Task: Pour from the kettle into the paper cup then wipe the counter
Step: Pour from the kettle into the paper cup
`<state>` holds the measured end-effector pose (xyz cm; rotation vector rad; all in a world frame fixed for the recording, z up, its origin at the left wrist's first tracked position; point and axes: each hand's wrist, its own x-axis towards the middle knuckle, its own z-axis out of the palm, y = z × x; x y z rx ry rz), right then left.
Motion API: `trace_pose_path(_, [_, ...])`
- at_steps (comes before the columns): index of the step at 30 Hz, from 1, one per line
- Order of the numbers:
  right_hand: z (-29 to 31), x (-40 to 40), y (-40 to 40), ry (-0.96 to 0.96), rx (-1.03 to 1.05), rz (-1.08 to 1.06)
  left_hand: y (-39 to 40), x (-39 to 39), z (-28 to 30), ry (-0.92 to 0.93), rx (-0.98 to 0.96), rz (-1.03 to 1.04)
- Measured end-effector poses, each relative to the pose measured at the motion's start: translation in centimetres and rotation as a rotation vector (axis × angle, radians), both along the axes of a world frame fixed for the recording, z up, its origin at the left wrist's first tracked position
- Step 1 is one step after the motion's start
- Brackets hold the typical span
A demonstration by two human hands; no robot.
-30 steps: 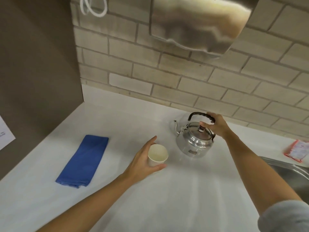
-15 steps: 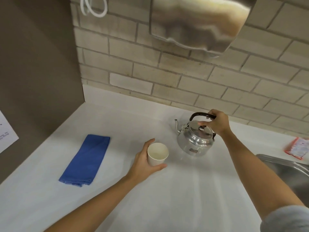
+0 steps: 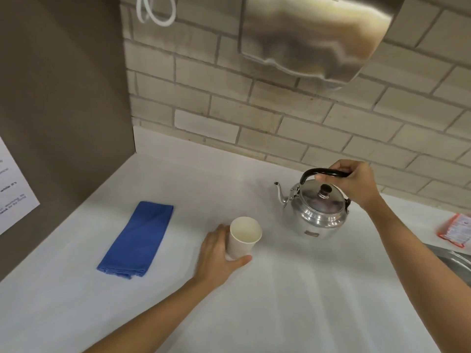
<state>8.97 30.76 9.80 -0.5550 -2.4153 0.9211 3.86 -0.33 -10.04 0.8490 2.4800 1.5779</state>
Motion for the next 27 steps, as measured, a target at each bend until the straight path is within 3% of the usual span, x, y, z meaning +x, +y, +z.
trace_pose_path(9, [4.0, 2.7, -5.8, 0.017, 0.076, 0.392, 0.1, 0.5, -1.3, 0.148, -0.220, 0.022])
trace_pose_path(27, [4.9, 3.1, -11.1, -0.278, 0.307, 0.381, 0.1, 1.0, -2.1, 0.248, -0.403, 0.041])
